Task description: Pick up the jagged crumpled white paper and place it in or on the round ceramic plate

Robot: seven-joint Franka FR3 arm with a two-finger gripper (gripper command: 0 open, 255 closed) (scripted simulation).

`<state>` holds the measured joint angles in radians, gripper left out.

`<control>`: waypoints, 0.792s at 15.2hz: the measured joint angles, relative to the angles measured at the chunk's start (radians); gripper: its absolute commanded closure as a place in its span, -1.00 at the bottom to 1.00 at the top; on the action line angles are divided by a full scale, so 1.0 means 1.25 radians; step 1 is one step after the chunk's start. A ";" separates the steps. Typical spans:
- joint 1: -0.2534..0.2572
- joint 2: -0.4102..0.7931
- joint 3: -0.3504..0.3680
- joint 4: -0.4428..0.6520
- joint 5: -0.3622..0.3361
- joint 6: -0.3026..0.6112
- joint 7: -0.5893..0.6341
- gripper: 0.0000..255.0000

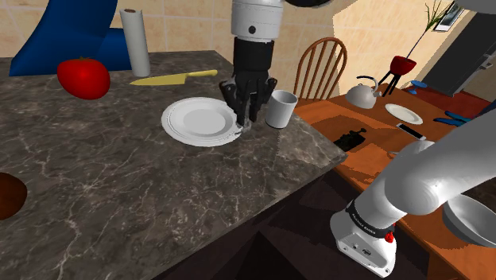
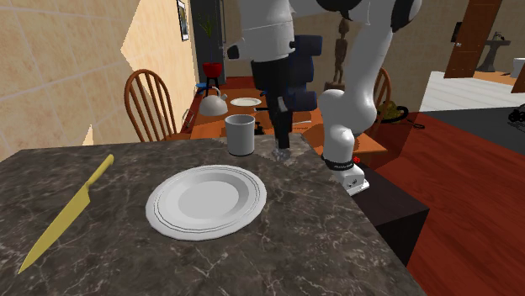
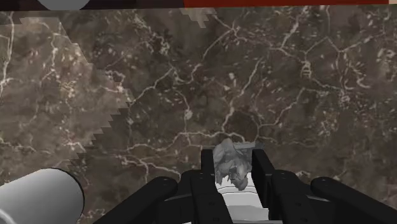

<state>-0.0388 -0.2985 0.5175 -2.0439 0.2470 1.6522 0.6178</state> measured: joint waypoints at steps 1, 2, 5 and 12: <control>-0.006 0.027 0.002 0.021 -0.012 0.003 0.001 1.00; -0.013 0.058 0.003 0.053 -0.027 -0.001 0.003 1.00; -0.027 0.152 0.008 0.135 -0.073 0.002 0.009 1.00; -0.029 0.339 0.008 0.316 -0.167 -0.016 0.027 1.00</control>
<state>-0.0749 0.1258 0.5272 -1.6493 0.0381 1.6324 0.6520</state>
